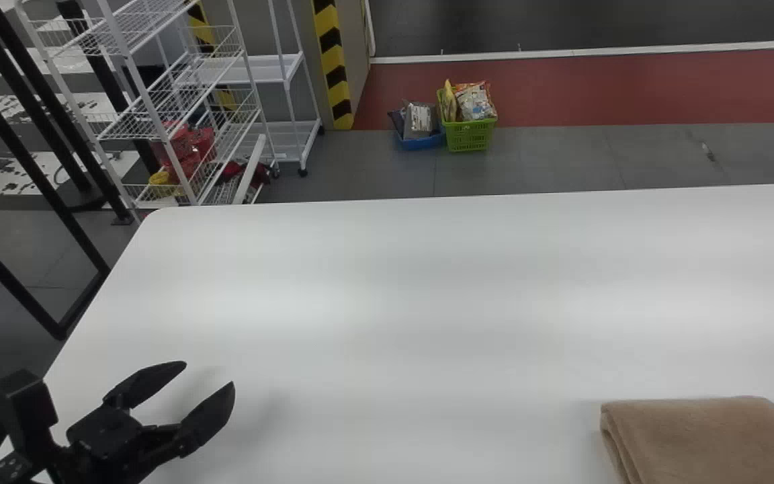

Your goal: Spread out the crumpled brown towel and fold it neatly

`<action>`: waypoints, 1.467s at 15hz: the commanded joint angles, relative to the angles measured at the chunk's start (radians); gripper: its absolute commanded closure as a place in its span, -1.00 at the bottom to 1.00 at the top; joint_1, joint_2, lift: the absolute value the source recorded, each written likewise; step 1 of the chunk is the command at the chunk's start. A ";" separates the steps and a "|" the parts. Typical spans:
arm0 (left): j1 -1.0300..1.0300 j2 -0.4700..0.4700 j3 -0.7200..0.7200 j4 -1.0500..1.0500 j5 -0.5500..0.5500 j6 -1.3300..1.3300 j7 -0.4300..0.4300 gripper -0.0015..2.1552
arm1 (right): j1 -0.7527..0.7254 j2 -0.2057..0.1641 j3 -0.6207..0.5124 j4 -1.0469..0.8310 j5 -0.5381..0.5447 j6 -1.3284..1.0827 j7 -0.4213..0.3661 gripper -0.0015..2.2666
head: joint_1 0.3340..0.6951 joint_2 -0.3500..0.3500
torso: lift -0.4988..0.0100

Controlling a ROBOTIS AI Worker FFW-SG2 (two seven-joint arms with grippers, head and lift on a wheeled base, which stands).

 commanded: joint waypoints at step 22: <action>-0.005 -0.003 -0.001 0.006 0.002 -0.008 -0.003 -0.93 | -0.036 0.016 0.071 0.101 -0.024 0.051 0.005 0.25 | 1.00 0.47 | 0.46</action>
